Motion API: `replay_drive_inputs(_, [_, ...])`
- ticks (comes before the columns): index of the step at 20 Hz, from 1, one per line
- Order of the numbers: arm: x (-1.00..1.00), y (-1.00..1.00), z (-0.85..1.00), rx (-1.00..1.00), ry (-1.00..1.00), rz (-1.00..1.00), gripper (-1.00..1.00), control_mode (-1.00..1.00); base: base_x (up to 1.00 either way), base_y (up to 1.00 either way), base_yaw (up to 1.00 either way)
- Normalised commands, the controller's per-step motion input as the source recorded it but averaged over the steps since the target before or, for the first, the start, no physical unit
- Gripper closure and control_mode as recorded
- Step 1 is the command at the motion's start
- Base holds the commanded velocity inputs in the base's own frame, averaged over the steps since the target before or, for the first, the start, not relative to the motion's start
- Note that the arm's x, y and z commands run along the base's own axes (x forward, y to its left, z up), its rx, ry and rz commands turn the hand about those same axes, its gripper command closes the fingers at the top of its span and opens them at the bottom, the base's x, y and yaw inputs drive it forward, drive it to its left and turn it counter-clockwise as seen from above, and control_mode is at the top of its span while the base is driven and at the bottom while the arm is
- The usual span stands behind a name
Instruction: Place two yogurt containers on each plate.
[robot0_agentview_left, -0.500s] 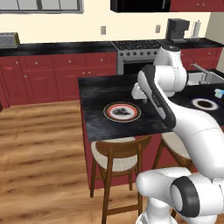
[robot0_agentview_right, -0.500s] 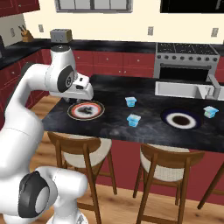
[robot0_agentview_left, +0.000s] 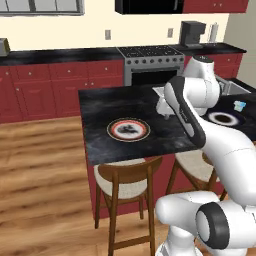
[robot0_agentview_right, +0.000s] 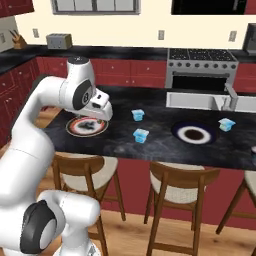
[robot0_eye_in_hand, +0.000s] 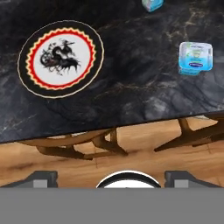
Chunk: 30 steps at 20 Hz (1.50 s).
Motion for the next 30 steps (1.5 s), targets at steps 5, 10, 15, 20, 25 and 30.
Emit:
replay_drive_inputs(5, [0.0, 0.0, 0.0, 0.0, 0.0, 0.0, -1.0, 1.0, 0.62, -0.55, -0.11])
replay_drive_inputs(10, [0.0, 0.0, 0.0, 0.0, 0.0, 0.0, -1.0, 1.0, 0.87, -0.29, 0.0])
replay_drive_inputs(15, [0.0, 0.0, 0.0, 0.0, 0.0, 0.0, -1.0, 1.0, 0.94, -0.19, 0.0])
replay_drive_inputs(20, [0.0, 0.0, 0.0, 0.0, 0.0, 0.0, -1.0, 1.0, 0.62, 0.19, 0.1])
replay_drive_inputs(25, [0.0, 0.0, 0.0, 0.0, 0.0, 0.0, -1.0, 1.0, 0.92, -0.14, -0.04])
replay_drive_inputs(30, [0.6, -0.3, -0.25, 0.0, 0.06, -0.02, -1.0, -1.0, 0.4, -0.13, -0.02])
